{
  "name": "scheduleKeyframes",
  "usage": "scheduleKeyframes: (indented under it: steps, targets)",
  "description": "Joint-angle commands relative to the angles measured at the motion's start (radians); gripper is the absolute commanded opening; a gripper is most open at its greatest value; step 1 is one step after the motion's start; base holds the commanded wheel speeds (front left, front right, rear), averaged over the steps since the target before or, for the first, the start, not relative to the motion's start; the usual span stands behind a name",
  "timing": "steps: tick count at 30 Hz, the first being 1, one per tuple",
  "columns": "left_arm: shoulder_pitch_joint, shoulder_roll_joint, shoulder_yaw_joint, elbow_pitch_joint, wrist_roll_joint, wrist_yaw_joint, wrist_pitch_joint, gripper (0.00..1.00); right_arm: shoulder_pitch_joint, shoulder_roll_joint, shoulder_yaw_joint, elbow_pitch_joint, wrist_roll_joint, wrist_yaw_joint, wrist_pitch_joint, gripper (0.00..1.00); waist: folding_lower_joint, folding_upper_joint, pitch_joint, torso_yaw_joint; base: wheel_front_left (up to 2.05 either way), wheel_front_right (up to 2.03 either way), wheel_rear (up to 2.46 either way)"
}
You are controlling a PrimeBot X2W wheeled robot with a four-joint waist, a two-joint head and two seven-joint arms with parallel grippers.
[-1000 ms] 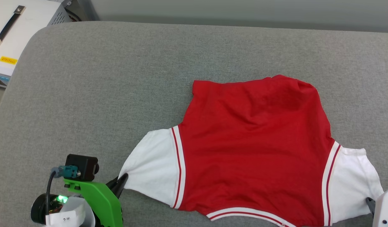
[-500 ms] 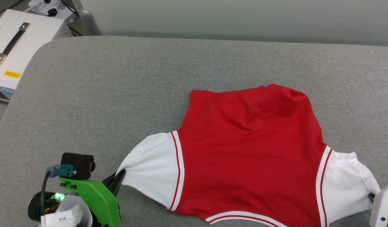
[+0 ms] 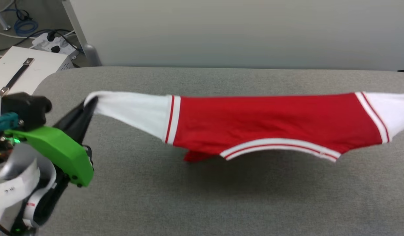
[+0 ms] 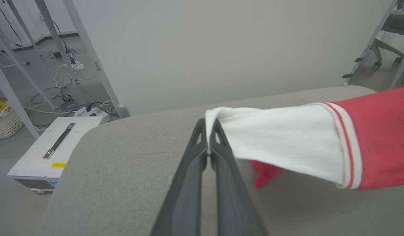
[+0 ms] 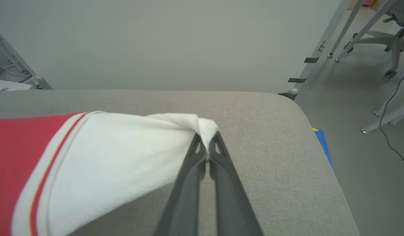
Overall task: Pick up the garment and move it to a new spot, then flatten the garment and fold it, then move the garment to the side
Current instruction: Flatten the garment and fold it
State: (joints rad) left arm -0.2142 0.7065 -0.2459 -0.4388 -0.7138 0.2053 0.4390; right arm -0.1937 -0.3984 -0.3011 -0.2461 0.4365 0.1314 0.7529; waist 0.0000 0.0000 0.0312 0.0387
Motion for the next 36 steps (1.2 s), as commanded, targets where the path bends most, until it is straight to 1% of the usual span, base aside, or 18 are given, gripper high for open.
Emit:
scheduleKeyframes:
  steps: [1,6,11,18,22,26,29,32,36]
  targets:
    - [-0.042,0.016,0.016,-0.004,0.015,-0.005,-0.010,0.00,-0.044,-0.016,-0.005,-0.003,0.004,-0.001,0.000,0.00,0.0000,0.0000,-0.017,-0.011,0.00,0.00,0.00]
    - [-0.175,0.033,0.034,0.006,0.024,-0.042,-0.014,0.00,-0.193,-0.052,-0.002,0.017,-0.028,-0.001,-0.012,0.00,0.0000,0.0000,-0.030,-0.018,0.00,0.00,0.00]
    - [-0.289,0.044,0.058,0.037,0.040,-0.062,-0.034,0.00,-0.292,-0.080,0.045,0.037,-0.062,-0.001,-0.014,0.00,0.0000,0.0000,-0.034,-0.027,0.00,0.00,0.00]
    - [-0.426,0.046,0.066,0.104,0.035,-0.100,-0.044,0.00,-0.416,-0.098,0.083,0.083,-0.061,-0.001,-0.013,0.00,0.0000,0.0000,0.007,-0.034,0.00,0.00,0.00]
    - [-0.513,0.048,0.057,0.175,0.033,-0.138,-0.047,0.00,-0.497,-0.099,0.109,0.131,-0.068,-0.001,-0.026,0.00,0.0000,0.0000,0.059,-0.038,0.00,0.00,0.00]
    - [-0.618,0.051,0.043,0.258,0.038,-0.180,-0.048,0.00,-0.597,-0.115,0.157,0.192,-0.092,-0.001,-0.047,0.00,0.0000,0.0000,0.145,-0.046,0.00,0.00,0.00]
    - [-0.726,0.053,0.027,0.330,0.065,-0.219,-0.066,0.00,-0.711,-0.121,0.191,0.256,-0.122,-0.001,-0.084,0.00,0.0000,0.0000,0.218,-0.054,0.00,0.00,0.00]
    - [-0.828,0.045,0.012,0.399,0.092,-0.246,-0.089,0.00,-0.832,-0.106,0.204,0.323,-0.169,-0.001,-0.136,0.00,0.0000,0.0000,0.288,-0.067,0.00,0.00,0.00]
    - [-0.989,0.029,-0.016,0.509,0.133,-0.280,-0.119,0.00,-0.995,-0.091,0.246,0.415,-0.236,-0.001,-0.195,0.00,0.0000,0.0000,0.383,-0.084,0.00,0.00,0.00]
